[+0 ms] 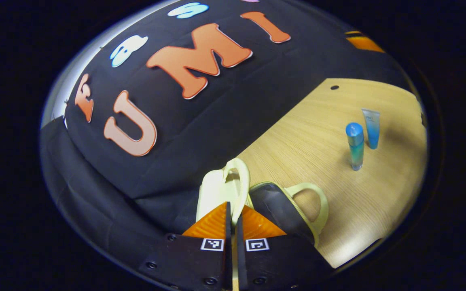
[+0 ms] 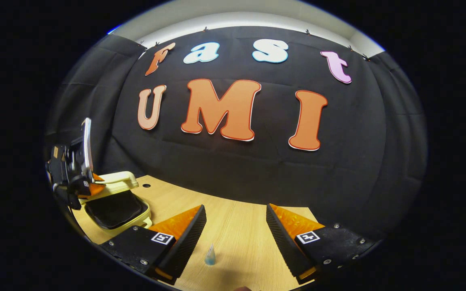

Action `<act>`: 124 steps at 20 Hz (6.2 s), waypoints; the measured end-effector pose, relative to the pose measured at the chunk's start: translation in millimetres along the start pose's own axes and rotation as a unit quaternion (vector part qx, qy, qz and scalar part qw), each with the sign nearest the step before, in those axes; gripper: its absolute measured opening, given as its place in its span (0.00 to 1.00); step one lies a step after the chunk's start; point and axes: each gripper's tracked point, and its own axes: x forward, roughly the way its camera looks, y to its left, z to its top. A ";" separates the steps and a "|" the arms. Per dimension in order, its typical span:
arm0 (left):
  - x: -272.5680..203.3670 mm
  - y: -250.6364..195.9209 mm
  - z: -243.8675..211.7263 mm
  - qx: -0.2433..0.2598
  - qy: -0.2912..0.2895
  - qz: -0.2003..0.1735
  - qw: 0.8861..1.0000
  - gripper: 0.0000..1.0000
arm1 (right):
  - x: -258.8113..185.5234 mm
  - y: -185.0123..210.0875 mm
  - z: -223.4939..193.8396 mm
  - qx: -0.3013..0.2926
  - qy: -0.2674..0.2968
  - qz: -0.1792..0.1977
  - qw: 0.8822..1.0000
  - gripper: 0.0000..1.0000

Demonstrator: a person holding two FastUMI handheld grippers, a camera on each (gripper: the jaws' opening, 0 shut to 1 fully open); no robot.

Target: First open the suitcase, pack the skin care products into it, and then close the suitcase.

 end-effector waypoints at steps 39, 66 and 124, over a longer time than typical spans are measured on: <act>103.2 278.1 -318.9 -0.277 0.131 0.109 0.946 0.06 | -6.7 87.4 28.9 0.043 0.046 -0.082 0.995 0.95; 29.1 106.2 -37.5 -0.263 -0.119 -0.012 0.957 0.98 | -15.0 61.9 -33.1 0.041 0.078 -0.072 0.994 0.95; 89.0 -223.3 96.4 -0.271 -0.094 -0.181 0.941 0.45 | 64.3 75.8 -245.9 0.093 0.255 0.122 0.955 0.43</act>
